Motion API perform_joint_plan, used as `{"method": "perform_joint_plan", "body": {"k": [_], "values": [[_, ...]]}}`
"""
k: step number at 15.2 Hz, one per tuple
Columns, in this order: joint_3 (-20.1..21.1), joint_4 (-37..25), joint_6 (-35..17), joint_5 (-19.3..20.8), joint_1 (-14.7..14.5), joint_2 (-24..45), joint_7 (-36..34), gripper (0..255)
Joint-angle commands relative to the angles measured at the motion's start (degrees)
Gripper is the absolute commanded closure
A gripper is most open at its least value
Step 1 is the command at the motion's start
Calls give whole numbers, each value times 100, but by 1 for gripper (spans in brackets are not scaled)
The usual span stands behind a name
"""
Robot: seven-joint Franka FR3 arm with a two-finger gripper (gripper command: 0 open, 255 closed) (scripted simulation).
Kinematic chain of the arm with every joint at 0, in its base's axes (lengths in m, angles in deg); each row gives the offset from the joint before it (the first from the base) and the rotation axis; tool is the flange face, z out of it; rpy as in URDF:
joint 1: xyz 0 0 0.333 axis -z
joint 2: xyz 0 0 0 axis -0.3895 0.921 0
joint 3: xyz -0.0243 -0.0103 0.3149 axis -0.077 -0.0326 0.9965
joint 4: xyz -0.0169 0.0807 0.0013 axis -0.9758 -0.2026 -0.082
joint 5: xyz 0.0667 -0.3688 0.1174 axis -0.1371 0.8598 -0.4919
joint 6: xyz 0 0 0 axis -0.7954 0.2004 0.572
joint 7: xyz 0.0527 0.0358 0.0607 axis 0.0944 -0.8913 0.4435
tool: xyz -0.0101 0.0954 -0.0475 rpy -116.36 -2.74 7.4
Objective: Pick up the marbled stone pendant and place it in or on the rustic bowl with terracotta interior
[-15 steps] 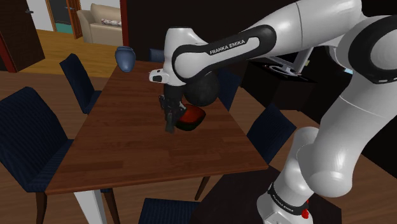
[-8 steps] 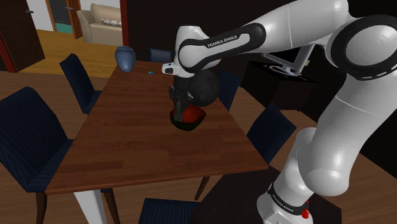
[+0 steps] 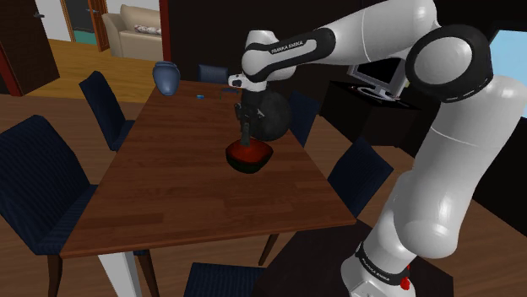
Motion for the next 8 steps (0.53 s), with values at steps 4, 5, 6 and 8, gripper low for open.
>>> {"method": "perform_joint_plan", "body": {"k": [4, 5, 6, 8], "values": [[-245, -817, 250, -170, 375, 601, 664, 255], [-284, -1004, 314, -210, 457, 732, 789, 255], [-321, -1201, 382, -253, 540, 869, 913, 255], [-354, -1373, 391, -307, 637, 1043, 1049, 255]]}}
